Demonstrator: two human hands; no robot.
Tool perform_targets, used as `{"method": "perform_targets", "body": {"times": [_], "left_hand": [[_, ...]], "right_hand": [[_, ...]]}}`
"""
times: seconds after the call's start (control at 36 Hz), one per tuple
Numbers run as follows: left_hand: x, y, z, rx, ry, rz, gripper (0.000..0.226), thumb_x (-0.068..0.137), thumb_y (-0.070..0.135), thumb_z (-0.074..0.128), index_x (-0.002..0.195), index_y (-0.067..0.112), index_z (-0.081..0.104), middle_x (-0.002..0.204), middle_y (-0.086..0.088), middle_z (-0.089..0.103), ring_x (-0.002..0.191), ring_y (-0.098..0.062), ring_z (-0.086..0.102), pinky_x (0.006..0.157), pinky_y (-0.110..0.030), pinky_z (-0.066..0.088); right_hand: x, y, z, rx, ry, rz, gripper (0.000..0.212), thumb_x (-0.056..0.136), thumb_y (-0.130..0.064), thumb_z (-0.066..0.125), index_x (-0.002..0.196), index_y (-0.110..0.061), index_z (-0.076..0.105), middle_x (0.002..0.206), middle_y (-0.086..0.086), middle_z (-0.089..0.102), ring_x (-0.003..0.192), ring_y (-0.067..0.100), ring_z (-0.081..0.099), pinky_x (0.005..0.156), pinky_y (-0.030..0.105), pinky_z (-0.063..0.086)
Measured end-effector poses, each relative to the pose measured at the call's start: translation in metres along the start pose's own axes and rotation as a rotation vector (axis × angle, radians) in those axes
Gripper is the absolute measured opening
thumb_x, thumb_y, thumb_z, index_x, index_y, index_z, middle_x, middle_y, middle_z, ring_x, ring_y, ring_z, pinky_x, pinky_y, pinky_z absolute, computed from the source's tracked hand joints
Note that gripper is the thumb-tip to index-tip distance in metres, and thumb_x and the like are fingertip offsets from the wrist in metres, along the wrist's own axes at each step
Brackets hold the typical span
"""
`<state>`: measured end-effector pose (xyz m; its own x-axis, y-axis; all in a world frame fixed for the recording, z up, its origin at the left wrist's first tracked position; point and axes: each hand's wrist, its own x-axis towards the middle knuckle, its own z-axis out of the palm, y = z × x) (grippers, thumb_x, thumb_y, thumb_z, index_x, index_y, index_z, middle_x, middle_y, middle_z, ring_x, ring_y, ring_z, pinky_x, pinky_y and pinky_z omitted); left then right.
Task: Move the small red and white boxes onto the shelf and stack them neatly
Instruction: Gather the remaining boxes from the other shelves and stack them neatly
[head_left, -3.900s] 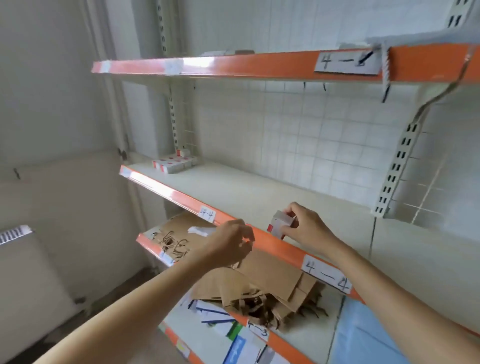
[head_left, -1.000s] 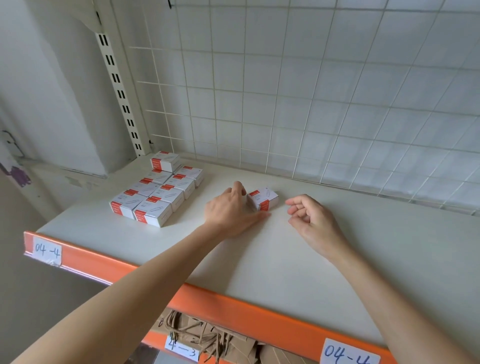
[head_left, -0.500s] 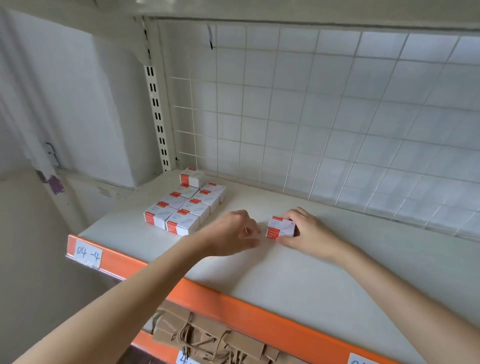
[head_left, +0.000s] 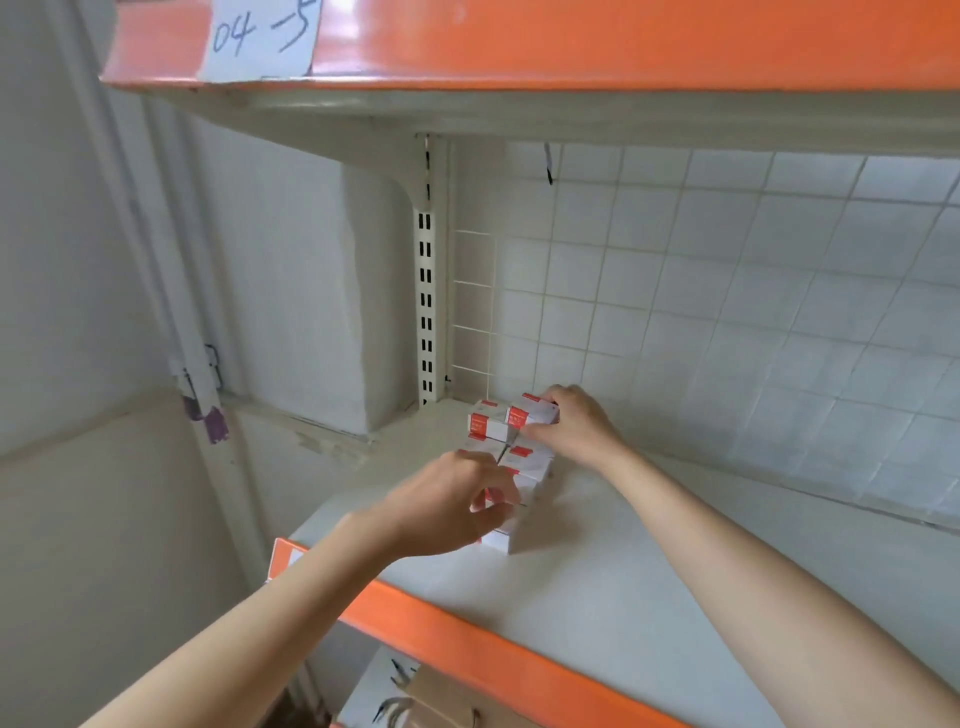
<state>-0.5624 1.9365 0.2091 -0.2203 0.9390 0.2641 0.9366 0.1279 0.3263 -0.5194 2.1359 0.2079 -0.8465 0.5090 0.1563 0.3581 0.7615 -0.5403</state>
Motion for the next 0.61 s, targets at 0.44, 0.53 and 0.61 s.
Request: {"method": "perform_targets", "body": {"times": [0.44, 0.53, 0.61], "left_hand": [[0.026, 0.025, 0.027, -0.107, -0.03, 0.128, 0.014, 0.09, 0.02, 0.059, 0.095, 0.011, 0.069, 0.088, -0.004, 0.065, 0.074, -0.016, 0.058, 0.07, -0.025, 0.044], [0.025, 0.031, 0.029, -0.09, -0.04, 0.102, 0.017, 0.09, 0.023, 0.059, 0.1, 0.013, 0.069, 0.092, -0.003, 0.065, 0.077, -0.016, 0.06, 0.072, -0.028, 0.047], [0.021, 0.036, 0.027, -0.076, -0.005, 0.054, 0.018, 0.09, 0.021, 0.058, 0.102, 0.011, 0.069, 0.093, -0.003, 0.065, 0.078, -0.017, 0.06, 0.071, -0.023, 0.044]], "right_hand": [[-0.008, 0.003, -0.012, -0.194, -0.179, 0.065, 0.053, 0.085, -0.028, 0.065, 0.133, -0.013, 0.048, 0.134, 0.007, 0.051, 0.122, 0.023, 0.048, 0.095, 0.028, 0.037], [-0.009, 0.003, -0.011, -0.203, -0.115, 0.063, 0.039, 0.085, -0.023, 0.062, 0.121, -0.008, 0.056, 0.125, 0.012, 0.056, 0.113, 0.027, 0.053, 0.091, 0.031, 0.043], [-0.012, 0.003, -0.014, -0.251, -0.116, 0.052, 0.034, 0.09, -0.022, 0.055, 0.12, -0.005, 0.056, 0.126, 0.017, 0.052, 0.114, 0.031, 0.051, 0.09, 0.03, 0.04]]}}
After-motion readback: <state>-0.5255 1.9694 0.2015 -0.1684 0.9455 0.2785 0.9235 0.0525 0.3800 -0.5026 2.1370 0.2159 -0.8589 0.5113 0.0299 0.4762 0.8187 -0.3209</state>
